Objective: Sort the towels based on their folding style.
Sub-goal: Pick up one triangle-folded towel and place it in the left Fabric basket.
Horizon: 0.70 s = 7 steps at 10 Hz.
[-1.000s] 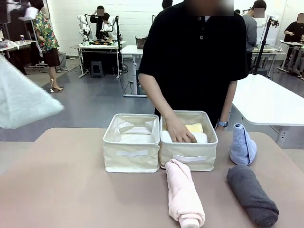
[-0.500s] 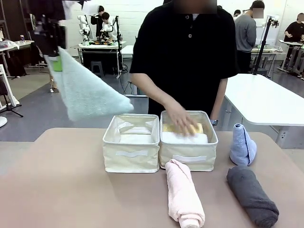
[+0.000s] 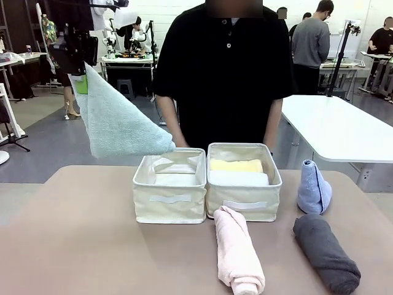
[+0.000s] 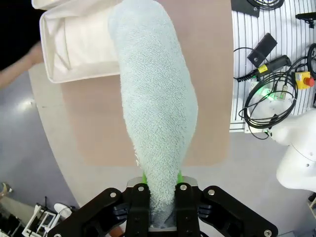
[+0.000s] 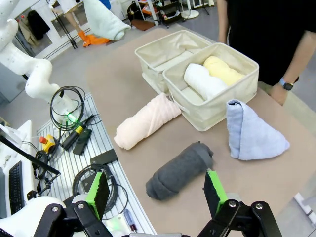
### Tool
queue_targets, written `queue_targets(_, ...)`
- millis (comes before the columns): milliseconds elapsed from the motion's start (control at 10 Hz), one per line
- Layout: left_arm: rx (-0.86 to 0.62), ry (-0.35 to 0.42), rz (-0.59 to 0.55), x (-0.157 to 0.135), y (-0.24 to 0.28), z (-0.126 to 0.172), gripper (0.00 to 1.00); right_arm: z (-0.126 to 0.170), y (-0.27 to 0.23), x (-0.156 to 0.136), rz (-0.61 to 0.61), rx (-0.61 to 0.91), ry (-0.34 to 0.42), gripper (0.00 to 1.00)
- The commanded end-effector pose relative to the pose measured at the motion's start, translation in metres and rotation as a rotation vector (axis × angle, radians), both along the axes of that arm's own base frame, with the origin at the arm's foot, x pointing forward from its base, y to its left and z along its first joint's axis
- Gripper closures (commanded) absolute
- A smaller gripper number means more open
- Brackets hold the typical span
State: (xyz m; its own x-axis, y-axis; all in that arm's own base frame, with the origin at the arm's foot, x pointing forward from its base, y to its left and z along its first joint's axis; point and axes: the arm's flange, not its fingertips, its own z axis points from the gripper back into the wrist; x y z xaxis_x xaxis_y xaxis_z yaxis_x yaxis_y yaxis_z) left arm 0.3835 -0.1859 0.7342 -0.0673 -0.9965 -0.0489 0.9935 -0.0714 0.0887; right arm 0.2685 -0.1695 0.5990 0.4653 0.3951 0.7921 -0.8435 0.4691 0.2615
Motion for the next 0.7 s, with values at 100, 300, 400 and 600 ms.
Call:
queue_targets(100,0.042,-0.045,-0.065,0.027,-0.015,-0.004,0.85,0.000,0.001,0.002,0.009,0.033,-0.024,0.00)
queue_targets(300,0.132,0.000,-0.116,0.084,-0.051,-0.029,0.85,0.000,0.001,0.002,0.009,0.033,-0.024,0.00)
queue_targets(400,0.175,0.001,-0.123,0.106,-0.068,-0.048,0.85,0.000,0.001,0.002,0.009,0.033,-0.024,0.00)
queue_targets(600,0.171,0.018,-0.122,0.139,-0.088,-0.077,0.85,0.000,0.001,0.002,0.009,0.033,-0.024,0.00)
